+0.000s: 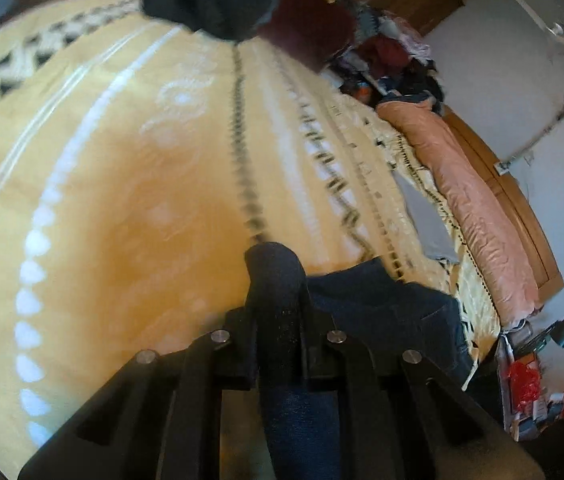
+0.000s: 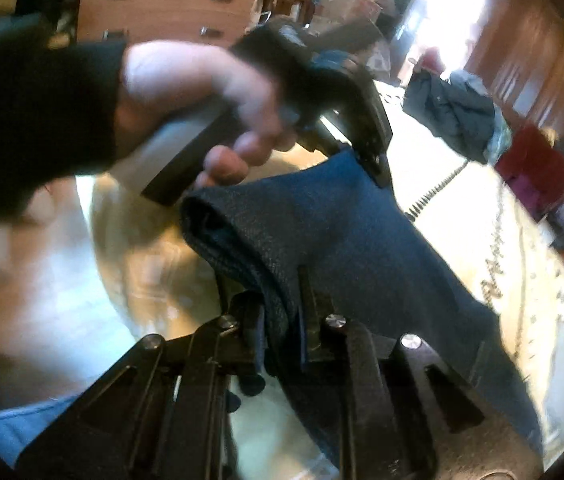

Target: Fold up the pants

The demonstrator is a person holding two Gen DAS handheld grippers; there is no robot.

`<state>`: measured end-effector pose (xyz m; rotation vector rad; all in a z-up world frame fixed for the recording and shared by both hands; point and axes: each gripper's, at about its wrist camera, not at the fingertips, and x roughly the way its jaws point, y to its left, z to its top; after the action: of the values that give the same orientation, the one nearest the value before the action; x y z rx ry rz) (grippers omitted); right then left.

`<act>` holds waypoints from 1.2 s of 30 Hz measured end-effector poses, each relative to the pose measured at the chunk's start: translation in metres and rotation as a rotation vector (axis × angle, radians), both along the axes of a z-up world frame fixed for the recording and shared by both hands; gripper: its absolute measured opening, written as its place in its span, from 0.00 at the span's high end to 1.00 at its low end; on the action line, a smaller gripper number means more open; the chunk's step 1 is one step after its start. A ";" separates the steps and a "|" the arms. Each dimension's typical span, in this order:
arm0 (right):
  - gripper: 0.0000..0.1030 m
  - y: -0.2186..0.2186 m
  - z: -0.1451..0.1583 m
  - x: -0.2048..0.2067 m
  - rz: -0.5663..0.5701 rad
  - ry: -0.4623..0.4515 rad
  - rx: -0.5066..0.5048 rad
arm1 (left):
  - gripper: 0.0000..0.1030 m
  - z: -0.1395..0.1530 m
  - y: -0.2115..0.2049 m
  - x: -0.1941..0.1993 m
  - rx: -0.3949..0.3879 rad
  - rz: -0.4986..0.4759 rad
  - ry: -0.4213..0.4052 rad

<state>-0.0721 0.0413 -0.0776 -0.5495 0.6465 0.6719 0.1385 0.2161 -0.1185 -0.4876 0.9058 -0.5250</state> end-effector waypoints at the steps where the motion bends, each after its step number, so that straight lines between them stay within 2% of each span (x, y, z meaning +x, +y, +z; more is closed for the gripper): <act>1: 0.88 -0.011 0.008 0.000 -0.012 0.006 0.034 | 0.86 0.015 -0.012 0.001 0.001 -0.010 -0.031; 4: 0.88 -0.060 0.043 0.002 -0.084 0.027 0.183 | 0.86 0.057 -0.048 0.009 -0.021 -0.056 -0.112; 7: 0.88 -0.125 0.069 0.010 -0.198 0.090 0.365 | 0.85 0.097 -0.108 0.020 -0.020 -0.143 -0.180; 9: 0.88 -0.171 0.077 0.012 -0.285 0.144 0.484 | 0.85 0.111 -0.156 0.026 -0.012 -0.212 -0.202; 12: 0.88 -0.237 0.071 0.009 -0.416 0.235 0.640 | 0.85 0.119 -0.235 0.032 0.016 -0.319 -0.220; 16: 0.88 -0.308 0.051 -0.001 -0.567 0.310 0.785 | 0.85 0.103 -0.339 0.038 0.027 -0.437 -0.181; 21: 0.88 -0.375 0.023 -0.010 -0.709 0.367 0.931 | 0.86 0.068 -0.437 0.040 0.068 -0.511 -0.115; 25: 0.88 -0.433 -0.017 -0.011 -0.802 0.461 1.117 | 0.86 0.043 -0.485 0.033 0.126 -0.544 -0.090; 28: 0.88 -0.449 -0.033 -0.012 -0.824 0.485 1.146 | 0.85 0.029 -0.513 0.028 0.175 -0.556 -0.079; 30: 0.88 -0.451 -0.043 -0.010 -0.824 0.501 1.159 | 0.82 0.018 -0.527 0.028 0.196 -0.545 -0.063; 31: 0.86 -0.453 -0.046 -0.009 -0.824 0.508 1.164 | 0.74 0.012 -0.534 0.029 0.204 -0.528 -0.049; 32: 0.84 -0.455 -0.047 -0.011 -0.832 0.511 1.167 | 0.59 0.007 -0.538 0.029 0.215 -0.511 -0.044; 34: 0.80 -0.468 -0.051 -0.016 -0.871 0.504 1.172 | 0.43 -0.004 -0.547 0.030 0.234 -0.482 -0.035; 35: 0.80 -0.474 -0.051 -0.021 -0.900 0.494 1.174 | 0.37 -0.009 -0.550 0.030 0.224 -0.466 -0.023; 36: 0.80 -0.479 -0.050 -0.023 -0.909 0.488 1.183 | 0.35 -0.012 -0.552 0.031 0.222 -0.461 -0.012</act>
<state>-0.0948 -0.4378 -0.1272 0.9998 0.7323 0.2073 0.1699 -0.3356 -0.1304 -0.0690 1.0564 -0.8329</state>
